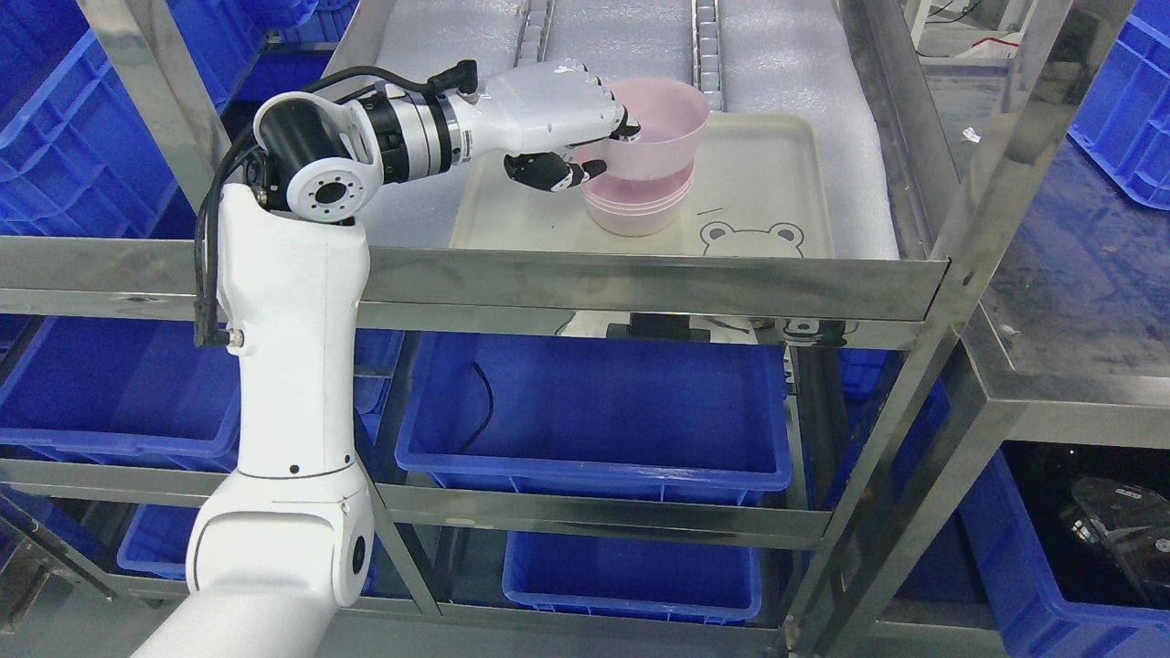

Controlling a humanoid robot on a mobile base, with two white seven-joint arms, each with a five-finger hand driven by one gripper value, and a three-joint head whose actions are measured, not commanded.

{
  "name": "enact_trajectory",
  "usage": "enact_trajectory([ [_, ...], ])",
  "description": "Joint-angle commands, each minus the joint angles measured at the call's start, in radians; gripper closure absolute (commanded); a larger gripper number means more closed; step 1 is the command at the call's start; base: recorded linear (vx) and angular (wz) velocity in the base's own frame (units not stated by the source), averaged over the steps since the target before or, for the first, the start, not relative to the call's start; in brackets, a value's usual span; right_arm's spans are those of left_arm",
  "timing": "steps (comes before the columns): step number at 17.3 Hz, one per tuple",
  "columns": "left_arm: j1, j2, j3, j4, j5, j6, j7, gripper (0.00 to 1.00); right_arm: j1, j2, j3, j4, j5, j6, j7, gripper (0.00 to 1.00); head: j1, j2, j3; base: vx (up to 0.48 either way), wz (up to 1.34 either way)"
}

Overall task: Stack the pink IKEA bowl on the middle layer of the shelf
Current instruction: 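Lower the held pink bowl onto the pink bowl on the tray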

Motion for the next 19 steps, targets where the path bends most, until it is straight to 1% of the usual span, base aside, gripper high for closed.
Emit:
enact_trajectory([
  [1, 0.0, 0.0, 0.016, 0.015, -0.028, 0.0, 0.003, 0.94, 0.005, -0.017, 0.0, -0.017, 0.0, -0.001, 0.0, 0.0, 0.0, 0.0, 0.0, 0.0, 0.0],
  [4, 0.005, 0.003, 0.018, 0.015, -0.042, 0.0, 0.003, 0.93, 0.003, -0.017, 0.0, -0.017, 0.0, -0.001, 0.0, 0.0, 0.0, 0.0, 0.0, 0.0, 0.0],
  [8, 0.0, 0.026, 0.047, 0.015, -0.071, 0.0, 0.002, 0.92, 0.003, -0.017, 0.0, -0.017, 0.0, -0.001, 0.0, 0.0, 0.0, 0.0, 0.0, 0.0, 0.0],
  [10, 0.008, 0.02, 0.047, 0.015, -0.071, 0.0, 0.003, 0.9, 0.005, -0.017, 0.0, -0.017, 0.0, -0.001, 0.0, 0.0, 0.0, 0.0, 0.0, 0.0, 0.0],
  [13, 0.011, 0.013, 0.048, 0.021, -0.071, 0.0, 0.011, 0.78, 0.003, -0.017, 0.0, -0.017, 0.0, -0.001, 0.0, 0.0, 0.0, 0.0, 0.0, 0.0, 0.0],
  [14, 0.012, 0.012, 0.047, 0.021, -0.07, 0.0, 0.012, 0.64, 0.003, -0.017, 0.0, -0.017, 0.0, -0.001, 0.0, 0.0, 0.0, 0.0, 0.0, 0.0, 0.0],
  [19, 0.008, -0.012, 0.053, 0.021, -0.067, 0.0, 0.015, 0.55, 0.005, -0.017, 0.0, -0.017, 0.0, -0.001, 0.0, 0.0, 0.0, 0.0, 0.0, 0.0, 0.0],
])
